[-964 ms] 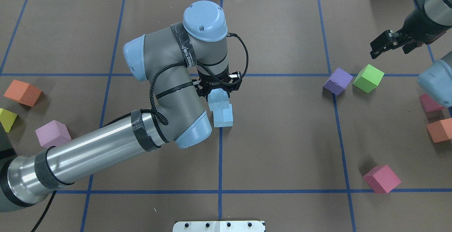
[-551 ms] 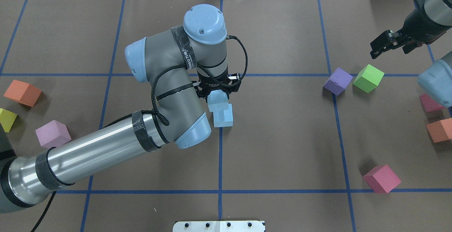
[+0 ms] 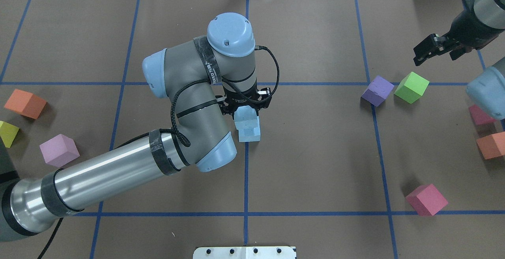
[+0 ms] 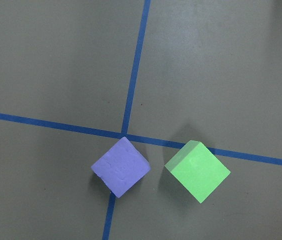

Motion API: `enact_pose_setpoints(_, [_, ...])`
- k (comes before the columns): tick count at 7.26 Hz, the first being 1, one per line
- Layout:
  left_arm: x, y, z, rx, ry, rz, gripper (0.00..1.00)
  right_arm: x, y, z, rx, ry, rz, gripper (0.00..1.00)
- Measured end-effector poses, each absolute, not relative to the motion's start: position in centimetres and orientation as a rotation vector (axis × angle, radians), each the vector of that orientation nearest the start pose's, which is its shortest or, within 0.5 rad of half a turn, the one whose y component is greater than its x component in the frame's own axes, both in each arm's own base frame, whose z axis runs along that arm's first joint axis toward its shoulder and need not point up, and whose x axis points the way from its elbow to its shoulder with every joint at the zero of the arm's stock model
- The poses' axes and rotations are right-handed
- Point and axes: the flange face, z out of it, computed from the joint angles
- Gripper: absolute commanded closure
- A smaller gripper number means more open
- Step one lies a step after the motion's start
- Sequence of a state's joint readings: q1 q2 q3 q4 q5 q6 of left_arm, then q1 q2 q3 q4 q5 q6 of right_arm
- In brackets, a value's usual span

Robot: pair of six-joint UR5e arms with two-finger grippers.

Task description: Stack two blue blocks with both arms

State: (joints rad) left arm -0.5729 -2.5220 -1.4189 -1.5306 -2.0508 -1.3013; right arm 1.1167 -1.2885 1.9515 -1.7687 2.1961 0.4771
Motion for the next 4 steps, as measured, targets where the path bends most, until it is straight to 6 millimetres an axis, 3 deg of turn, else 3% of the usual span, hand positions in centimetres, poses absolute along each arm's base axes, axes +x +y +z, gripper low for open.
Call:
enact_pose_setpoints(2, [58.49, -48.11, 12.24, -0.104, 0.87, -0.098, 0.13, -17.51, -52.97, 35.69, 0.126, -0.75, -0.124, 0.0])
enact_pose_setpoints(4, [58.41, -48.34, 12.39, -0.076, 0.867, -0.107, 0.12, -17.51, -52.98, 35.66, 0.127, -0.751, -0.124, 0.0])
